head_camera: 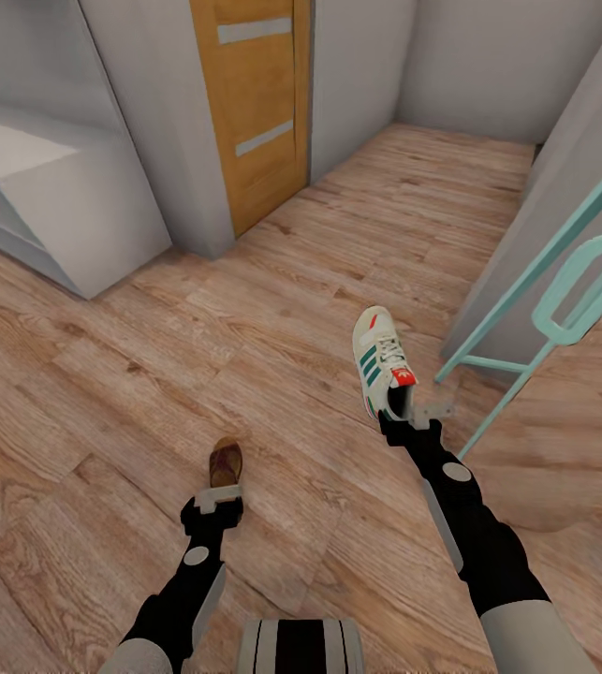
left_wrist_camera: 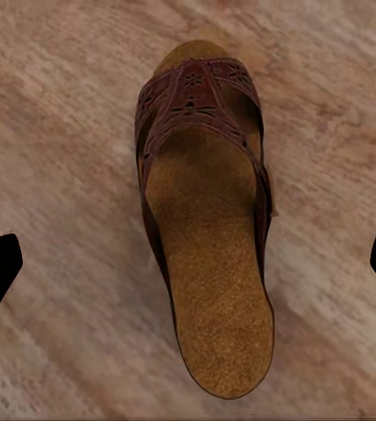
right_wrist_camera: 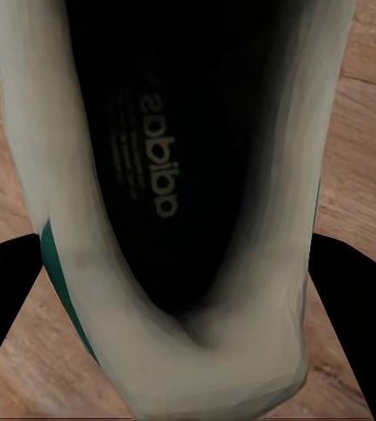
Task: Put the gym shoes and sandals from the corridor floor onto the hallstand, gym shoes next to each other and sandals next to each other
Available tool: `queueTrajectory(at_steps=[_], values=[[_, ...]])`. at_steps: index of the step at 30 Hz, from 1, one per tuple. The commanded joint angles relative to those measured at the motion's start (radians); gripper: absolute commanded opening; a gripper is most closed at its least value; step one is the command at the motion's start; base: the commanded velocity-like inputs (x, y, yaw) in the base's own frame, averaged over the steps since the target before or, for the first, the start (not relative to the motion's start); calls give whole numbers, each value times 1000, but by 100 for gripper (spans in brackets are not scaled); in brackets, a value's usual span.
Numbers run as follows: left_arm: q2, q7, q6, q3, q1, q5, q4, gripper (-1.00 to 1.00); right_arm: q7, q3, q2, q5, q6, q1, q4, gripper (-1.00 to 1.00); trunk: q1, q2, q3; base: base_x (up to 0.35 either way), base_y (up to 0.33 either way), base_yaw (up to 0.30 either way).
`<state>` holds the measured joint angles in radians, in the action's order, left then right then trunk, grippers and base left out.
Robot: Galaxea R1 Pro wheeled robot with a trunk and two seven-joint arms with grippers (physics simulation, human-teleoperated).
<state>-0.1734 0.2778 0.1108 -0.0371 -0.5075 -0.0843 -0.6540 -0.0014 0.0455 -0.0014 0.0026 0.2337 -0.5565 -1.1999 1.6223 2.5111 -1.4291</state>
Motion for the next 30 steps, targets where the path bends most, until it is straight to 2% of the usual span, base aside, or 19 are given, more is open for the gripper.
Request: queueTrajectory(at_steps=[1,10,18,30], values=[[-1,1,2,-4,-1,-9,1,100,0,1,0,0,6,0,-2,-100,0,1,-5,0,0,0],[3,1,9,5,-7,-9,-1,100,0,1,0,0,6,0,0,-100,4,3,-51,0,0,0],[3,1,54,5,-8,-8,1,100,0,1,0,0,6,0,-1,-100,4,3,-56,0,0,0],[6,1,59,5,-7,-8,4,100,0,-1,0,0,5,0,-4,-100,10,5,-117,0,0,0]])
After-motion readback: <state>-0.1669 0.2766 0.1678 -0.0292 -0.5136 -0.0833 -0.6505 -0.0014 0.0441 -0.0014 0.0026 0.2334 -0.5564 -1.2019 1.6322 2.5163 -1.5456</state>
